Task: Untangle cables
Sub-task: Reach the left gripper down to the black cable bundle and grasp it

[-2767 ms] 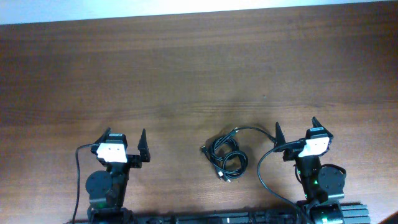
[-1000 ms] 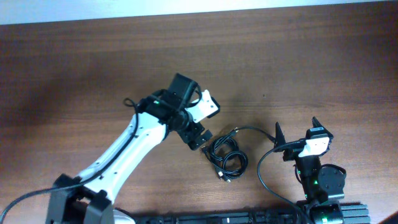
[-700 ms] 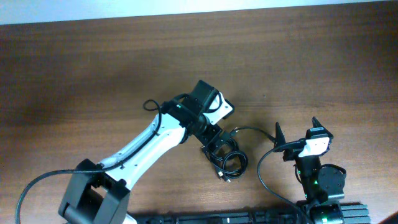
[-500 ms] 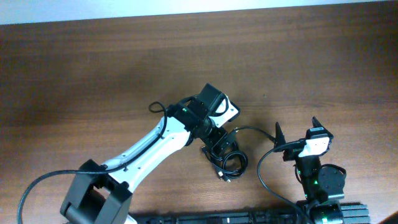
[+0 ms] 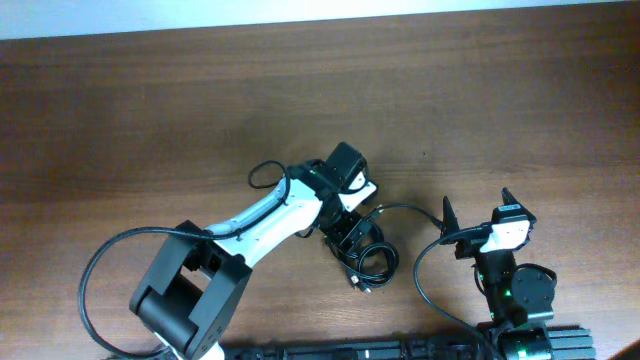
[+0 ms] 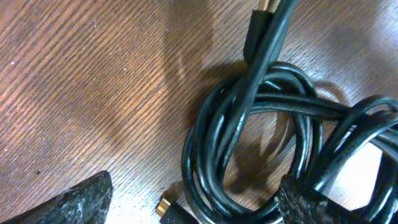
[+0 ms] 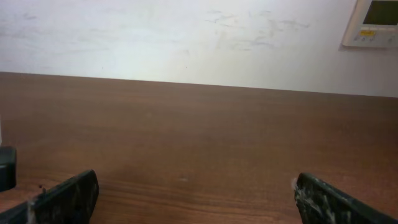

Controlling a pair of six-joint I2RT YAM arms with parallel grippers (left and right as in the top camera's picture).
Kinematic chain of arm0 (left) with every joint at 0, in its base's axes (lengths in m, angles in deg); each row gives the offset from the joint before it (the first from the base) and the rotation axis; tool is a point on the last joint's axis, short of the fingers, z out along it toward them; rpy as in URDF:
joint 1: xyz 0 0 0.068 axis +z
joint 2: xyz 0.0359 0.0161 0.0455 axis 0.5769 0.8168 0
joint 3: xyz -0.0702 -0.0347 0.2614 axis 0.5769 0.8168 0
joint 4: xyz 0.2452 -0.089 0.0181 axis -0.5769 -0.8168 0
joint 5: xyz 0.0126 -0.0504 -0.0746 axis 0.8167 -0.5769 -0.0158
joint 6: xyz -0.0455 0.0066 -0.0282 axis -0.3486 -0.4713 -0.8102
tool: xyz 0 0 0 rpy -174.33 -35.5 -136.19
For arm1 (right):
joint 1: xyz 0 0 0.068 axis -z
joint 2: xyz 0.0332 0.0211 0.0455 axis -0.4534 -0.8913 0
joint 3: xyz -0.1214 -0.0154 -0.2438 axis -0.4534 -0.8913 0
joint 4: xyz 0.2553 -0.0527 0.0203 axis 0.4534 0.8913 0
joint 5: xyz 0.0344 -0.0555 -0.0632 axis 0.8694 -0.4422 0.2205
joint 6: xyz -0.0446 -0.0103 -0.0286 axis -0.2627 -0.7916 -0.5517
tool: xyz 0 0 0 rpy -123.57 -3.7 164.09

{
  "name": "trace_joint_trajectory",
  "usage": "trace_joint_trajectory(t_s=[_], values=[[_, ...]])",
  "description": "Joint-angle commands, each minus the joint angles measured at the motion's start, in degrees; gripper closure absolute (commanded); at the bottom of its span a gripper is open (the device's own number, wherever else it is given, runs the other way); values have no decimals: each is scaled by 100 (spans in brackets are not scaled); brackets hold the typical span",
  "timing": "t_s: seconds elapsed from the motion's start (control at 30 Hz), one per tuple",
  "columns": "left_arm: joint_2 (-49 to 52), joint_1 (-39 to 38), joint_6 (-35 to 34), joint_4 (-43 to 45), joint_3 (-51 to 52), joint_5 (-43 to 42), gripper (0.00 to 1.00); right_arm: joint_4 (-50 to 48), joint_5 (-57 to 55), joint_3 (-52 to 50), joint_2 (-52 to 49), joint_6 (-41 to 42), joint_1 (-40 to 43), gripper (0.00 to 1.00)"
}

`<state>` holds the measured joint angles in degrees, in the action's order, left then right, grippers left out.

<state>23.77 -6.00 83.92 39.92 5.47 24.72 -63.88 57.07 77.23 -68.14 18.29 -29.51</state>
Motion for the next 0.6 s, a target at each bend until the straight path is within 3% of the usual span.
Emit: trace_joint_trajectory(t_s=[0.0, 0.33, 0.5, 0.57], values=[[66, -2, -33, -26, -26, 249, 12, 26, 13, -31, 33, 24, 33, 1], [98, -2, -33, 245, 238, 245, 8, 26, 13, -31, 33, 24, 33, 1], [236, -2, -35, 321, 323, 245, 15, 26, 13, -31, 33, 24, 33, 1], [236, -2, -35, 361, 332, 245, 27, 26, 13, -31, 33, 24, 33, 1]])
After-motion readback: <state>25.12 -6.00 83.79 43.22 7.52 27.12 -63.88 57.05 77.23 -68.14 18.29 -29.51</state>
